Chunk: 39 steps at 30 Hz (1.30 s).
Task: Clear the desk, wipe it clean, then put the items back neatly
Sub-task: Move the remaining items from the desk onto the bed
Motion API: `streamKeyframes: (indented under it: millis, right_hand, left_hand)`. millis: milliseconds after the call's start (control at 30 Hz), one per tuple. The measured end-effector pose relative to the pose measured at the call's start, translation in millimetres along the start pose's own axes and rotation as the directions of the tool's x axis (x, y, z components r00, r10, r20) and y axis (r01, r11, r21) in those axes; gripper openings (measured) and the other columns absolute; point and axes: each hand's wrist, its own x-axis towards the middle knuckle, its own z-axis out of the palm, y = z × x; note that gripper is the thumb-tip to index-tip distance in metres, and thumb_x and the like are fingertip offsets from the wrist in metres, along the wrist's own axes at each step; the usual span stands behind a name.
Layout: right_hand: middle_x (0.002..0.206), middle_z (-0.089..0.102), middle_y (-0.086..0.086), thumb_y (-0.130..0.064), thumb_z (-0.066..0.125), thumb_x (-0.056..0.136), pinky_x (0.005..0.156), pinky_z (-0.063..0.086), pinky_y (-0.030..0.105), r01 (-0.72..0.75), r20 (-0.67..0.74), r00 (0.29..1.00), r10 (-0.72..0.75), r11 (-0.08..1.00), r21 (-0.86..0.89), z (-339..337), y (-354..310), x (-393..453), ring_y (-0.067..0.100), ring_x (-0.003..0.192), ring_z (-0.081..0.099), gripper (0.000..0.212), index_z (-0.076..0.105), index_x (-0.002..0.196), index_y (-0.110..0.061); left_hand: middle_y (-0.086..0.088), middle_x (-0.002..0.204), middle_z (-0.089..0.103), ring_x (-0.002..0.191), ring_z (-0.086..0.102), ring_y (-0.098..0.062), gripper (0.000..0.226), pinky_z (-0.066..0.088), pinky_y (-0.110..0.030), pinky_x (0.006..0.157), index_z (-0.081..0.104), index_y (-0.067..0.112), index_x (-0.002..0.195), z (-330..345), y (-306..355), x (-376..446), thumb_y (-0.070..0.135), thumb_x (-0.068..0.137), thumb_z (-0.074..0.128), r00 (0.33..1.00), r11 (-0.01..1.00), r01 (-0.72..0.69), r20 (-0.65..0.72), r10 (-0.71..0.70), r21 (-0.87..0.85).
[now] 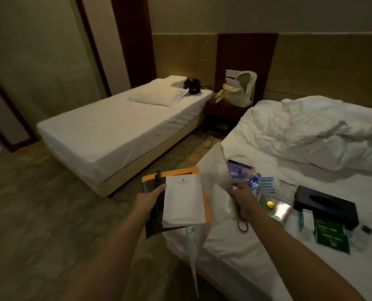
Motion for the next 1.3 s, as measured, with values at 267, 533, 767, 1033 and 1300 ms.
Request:
streamKeyframes:
  millis: [267,533,767,1033,1300]
  right_hand:
    - [0.085,0.063,0.013,0.008,0.050,0.088,0.063,0.052,0.029,0.000,-0.206,0.978,0.019,0.996,0.094,-24,-45,115,0.025,0.073,0.058,0.020,0.060,0.097,-0.006]
    - [0.085,0.062,0.015,0.008,0.047,0.090,0.068,0.048,0.035,0.002,-0.429,0.898,0.099,0.973,0.229,-38,-71,242,0.028,0.072,0.057,0.020,0.057,0.094,-0.008]
    - [0.098,0.061,0.022,0.004,0.047,0.093,0.062,0.048,0.029,-0.090,-0.640,0.741,0.204,0.974,0.206,-78,-69,287,0.023,0.070,0.052,0.016,0.056,0.104,-0.005]
    - [0.107,0.059,0.017,0.003,0.048,0.088,0.073,0.038,0.029,-0.375,-0.793,0.571,0.212,0.927,-0.022,-141,16,315,0.025,0.085,0.051,0.022,0.062,0.102,-0.007]
    - [0.118,0.059,0.022,-0.001,0.058,0.086,0.079,0.039,0.028,-0.589,-0.855,0.477,0.204,0.796,-0.139,-181,104,325,0.035,0.105,0.056,0.034,0.056,0.120,0.003]
  left_hand:
    - [-0.018,0.104,0.066,0.095,0.062,-0.034,0.059,0.053,-0.043,0.083,0.061,0.000,0.109,81,72,119,0.042,0.072,0.078,0.994,0.997,0.033,0.106,-0.041,0.074]
    - [-0.017,0.106,0.062,0.084,0.056,-0.028,0.054,0.045,-0.036,0.073,0.056,-0.003,0.116,188,150,260,0.034,0.081,0.073,0.960,0.989,-0.009,0.278,-0.034,0.151]
    - [-0.016,0.110,0.060,0.102,0.057,-0.035,0.058,0.046,-0.038,0.080,0.053,-0.003,0.119,288,178,340,0.035,0.081,0.072,0.909,0.960,-0.064,0.413,-0.057,0.273]
    - [-0.016,0.092,0.065,0.083,0.062,-0.032,0.062,0.055,-0.044,0.076,0.060,-0.001,0.102,366,88,389,0.050,0.070,0.077,0.888,0.874,0.009,0.397,-0.230,0.485]
    - [-0.015,0.097,0.067,0.083,0.063,-0.030,0.064,0.049,-0.033,0.066,0.060,0.002,0.110,421,-16,400,0.046,0.067,0.080,0.884,0.817,0.016,0.374,-0.280,0.576]
